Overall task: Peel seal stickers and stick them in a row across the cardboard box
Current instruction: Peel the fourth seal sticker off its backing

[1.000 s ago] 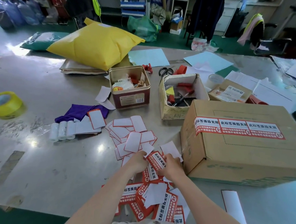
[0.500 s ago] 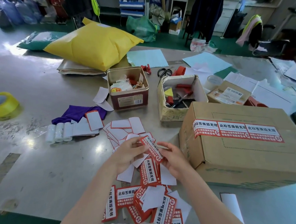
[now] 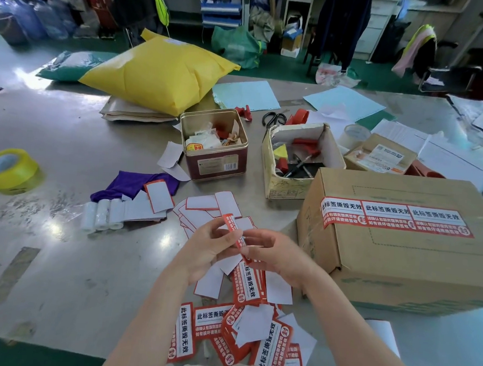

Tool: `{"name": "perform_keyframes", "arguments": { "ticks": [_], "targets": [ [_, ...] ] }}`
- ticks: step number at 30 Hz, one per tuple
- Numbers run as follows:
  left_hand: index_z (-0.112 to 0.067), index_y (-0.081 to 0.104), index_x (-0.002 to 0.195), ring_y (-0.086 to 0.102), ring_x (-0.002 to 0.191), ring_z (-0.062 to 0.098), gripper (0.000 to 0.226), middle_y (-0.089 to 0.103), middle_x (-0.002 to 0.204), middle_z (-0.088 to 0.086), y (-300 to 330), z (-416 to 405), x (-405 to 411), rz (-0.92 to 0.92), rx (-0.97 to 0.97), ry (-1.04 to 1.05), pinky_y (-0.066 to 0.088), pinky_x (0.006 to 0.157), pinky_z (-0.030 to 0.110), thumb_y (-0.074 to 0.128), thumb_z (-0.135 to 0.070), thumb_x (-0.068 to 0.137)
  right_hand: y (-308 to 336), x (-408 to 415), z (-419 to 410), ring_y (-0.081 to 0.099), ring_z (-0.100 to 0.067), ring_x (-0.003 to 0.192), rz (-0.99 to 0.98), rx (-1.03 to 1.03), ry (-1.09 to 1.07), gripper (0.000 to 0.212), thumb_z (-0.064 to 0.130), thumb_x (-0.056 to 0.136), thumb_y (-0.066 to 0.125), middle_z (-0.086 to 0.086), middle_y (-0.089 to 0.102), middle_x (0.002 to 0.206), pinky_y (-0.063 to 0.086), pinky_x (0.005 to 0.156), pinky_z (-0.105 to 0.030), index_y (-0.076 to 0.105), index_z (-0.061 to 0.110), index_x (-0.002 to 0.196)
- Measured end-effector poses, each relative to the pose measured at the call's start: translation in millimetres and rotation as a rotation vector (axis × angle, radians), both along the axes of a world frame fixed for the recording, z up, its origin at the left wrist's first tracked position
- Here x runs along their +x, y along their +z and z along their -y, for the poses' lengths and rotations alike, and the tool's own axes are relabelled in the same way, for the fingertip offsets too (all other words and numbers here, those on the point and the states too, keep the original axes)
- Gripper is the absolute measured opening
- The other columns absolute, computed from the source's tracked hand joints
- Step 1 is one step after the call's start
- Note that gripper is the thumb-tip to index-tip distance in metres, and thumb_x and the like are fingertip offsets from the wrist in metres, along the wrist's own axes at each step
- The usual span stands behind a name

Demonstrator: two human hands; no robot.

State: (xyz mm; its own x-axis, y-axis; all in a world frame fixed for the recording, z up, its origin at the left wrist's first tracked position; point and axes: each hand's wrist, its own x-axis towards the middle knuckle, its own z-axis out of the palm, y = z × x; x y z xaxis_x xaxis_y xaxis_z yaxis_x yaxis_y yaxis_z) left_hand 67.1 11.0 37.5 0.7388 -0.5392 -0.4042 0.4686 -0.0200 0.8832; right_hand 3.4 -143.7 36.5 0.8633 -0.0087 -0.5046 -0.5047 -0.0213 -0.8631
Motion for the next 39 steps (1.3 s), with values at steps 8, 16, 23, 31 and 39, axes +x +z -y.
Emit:
{"name": "perform_keyframes", "arguments": {
  "ticks": [8,16,23,31,39],
  "targets": [
    [-0.018,0.053,0.118,0.070,0.081,0.015,0.040,0.068,0.095,0.007,4.4,0.9,1.6,0.000,0.036,-0.035,0.055,0.068,0.020,0.067,-0.018,0.080,4.8,-0.3,1.2,0.065,-0.014,0.104,0.036,-0.022,0.036,0.042,0.027,0.082,0.070,0.004,0.067,0.115,0.052,0.095,-0.034,0.059,0.022,0.122],
    [-0.015,0.045,0.134,0.068,0.091,0.019,0.060,0.067,0.102,0.008,1.4,0.6,3.0,0.008,0.079,-0.036,0.056,0.076,0.023,0.068,-0.019,0.079,1.4,-1.1,1.7,0.065,-0.015,0.105,0.045,0.014,0.020,0.035,0.023,0.086,0.067,0.001,0.068,0.113,0.051,0.096,-0.036,0.063,0.021,0.121],
    [-0.014,0.043,0.135,0.069,0.092,0.020,0.061,0.067,0.104,0.011,1.3,-0.1,3.3,0.000,0.072,-0.044,0.056,0.079,0.025,0.068,-0.016,0.079,1.5,-2.0,1.0,0.064,-0.017,0.108,0.048,0.045,0.001,0.037,0.020,0.086,0.066,-0.002,0.067,0.116,0.051,0.097,-0.038,0.061,0.018,0.123],
    [-0.014,0.042,0.136,0.070,0.086,0.016,0.061,0.067,0.101,0.008,2.4,1.3,3.6,0.001,0.087,-0.052,0.056,0.074,0.021,0.068,-0.015,0.081,2.7,-3.2,1.5,0.063,-0.017,0.110,0.053,0.067,0.000,0.033,0.020,0.086,0.066,-0.002,0.067,0.117,0.050,0.098,-0.038,0.063,0.023,0.118],
    [-0.014,0.042,0.135,0.070,0.087,0.017,0.059,0.067,0.101,0.007,3.8,2.0,2.7,-0.007,0.076,-0.051,0.056,0.075,0.022,0.067,-0.013,0.081,3.9,-4.4,0.9,0.063,-0.017,0.110,0.067,0.092,-0.003,0.025,0.019,0.086,0.066,-0.001,0.067,0.117,0.051,0.097,-0.036,0.063,0.030,0.108]
  ]
}}
